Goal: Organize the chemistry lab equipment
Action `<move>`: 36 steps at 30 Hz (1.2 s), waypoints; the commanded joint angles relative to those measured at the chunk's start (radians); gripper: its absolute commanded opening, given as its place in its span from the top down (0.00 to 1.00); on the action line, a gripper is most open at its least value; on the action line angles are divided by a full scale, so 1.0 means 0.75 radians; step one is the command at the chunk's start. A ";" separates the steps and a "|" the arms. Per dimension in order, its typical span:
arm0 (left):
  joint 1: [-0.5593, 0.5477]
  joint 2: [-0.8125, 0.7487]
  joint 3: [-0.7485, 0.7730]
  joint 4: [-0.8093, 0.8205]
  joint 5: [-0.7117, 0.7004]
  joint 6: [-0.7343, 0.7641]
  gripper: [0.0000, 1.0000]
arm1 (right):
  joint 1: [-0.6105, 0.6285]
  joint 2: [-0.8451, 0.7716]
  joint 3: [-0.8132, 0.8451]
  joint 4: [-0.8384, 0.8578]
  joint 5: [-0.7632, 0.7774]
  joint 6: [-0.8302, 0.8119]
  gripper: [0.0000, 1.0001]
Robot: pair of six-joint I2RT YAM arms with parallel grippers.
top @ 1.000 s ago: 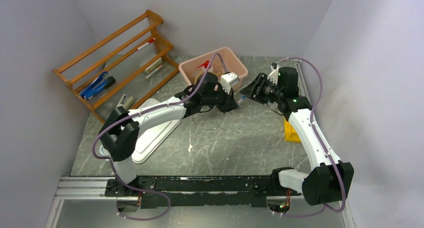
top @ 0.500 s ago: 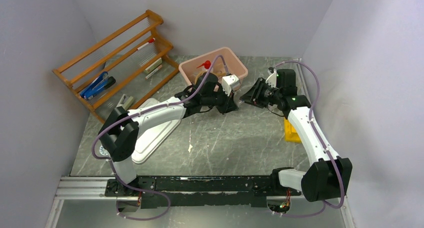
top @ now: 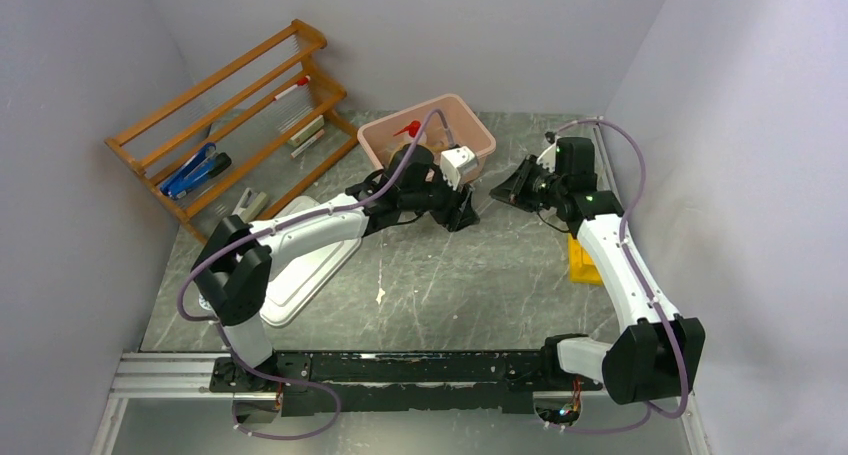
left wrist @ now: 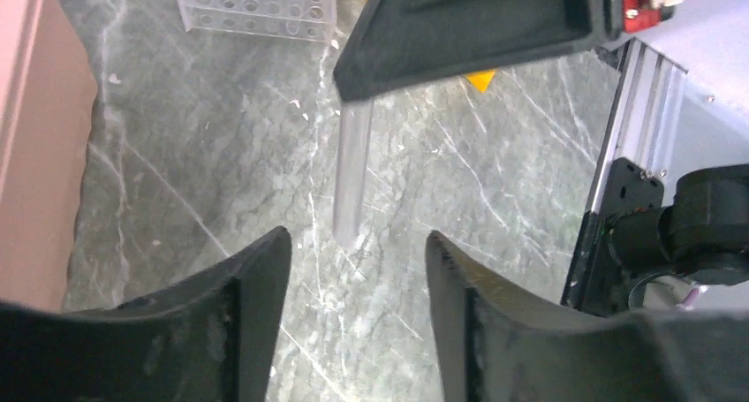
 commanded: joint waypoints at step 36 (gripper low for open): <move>0.029 -0.433 -0.213 -0.282 -0.212 0.003 0.35 | -0.128 0.129 -0.508 1.070 0.986 -0.622 0.89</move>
